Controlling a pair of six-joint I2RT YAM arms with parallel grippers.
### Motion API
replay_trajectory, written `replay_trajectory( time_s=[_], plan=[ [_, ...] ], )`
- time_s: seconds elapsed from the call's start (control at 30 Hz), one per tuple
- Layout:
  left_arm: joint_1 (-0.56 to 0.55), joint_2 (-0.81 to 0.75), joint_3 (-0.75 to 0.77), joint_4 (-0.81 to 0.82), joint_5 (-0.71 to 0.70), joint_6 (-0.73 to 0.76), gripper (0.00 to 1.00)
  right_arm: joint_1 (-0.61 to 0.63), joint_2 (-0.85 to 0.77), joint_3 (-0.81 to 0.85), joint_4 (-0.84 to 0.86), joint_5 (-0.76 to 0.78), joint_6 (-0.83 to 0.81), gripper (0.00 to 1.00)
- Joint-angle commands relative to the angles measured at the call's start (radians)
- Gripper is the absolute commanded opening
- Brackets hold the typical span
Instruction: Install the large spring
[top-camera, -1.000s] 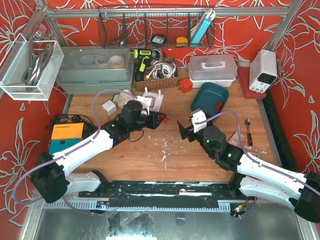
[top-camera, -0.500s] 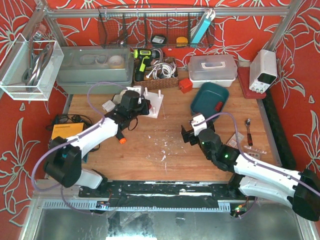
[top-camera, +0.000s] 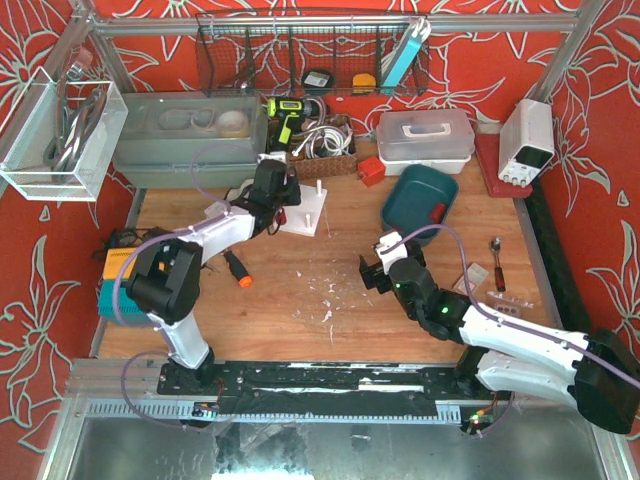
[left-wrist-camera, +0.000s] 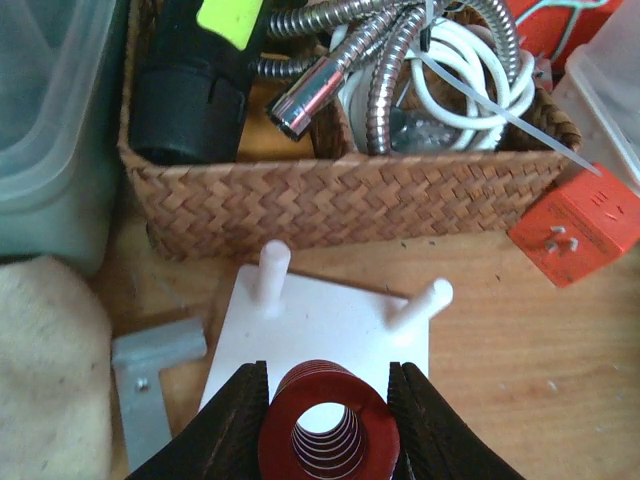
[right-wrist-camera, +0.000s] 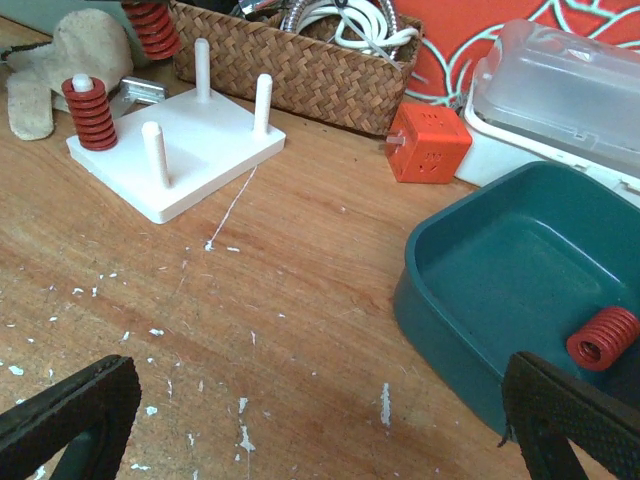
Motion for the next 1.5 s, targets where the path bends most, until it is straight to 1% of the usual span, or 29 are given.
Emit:
replay_trajectory(
  time_s=[0.0, 0.2, 0.5, 1.23, 1.37, 1.47],
  plan=[
    [0.020, 0.080, 0.098, 0.059, -0.019, 0.037, 0.01, -0.008, 0.007, 0.008, 0.017, 0.014, 0.008, 0.99],
    [0.049, 0.158, 0.192, 0.059, -0.015, 0.050, 0.01, -0.008, 0.011, 0.000, 0.036, 0.017, -0.005, 0.99],
    [0.061, 0.228, 0.272, 0.024, -0.002, 0.073, 0.01, -0.008, 0.036, 0.006, 0.042, 0.015, -0.010, 0.99],
    [0.078, 0.314, 0.333, -0.002, 0.006, 0.095, 0.02, -0.009, 0.041, 0.001, 0.062, 0.017, -0.017, 0.99],
    [0.078, 0.329, 0.340, -0.005, 0.011, 0.091, 0.04, -0.009, 0.047, 0.002, 0.064, 0.017, -0.017, 0.99],
    [0.078, 0.345, 0.353, -0.017, 0.010, 0.090, 0.08, -0.010, 0.053, 0.005, 0.062, 0.017, -0.018, 0.99]
  ],
)
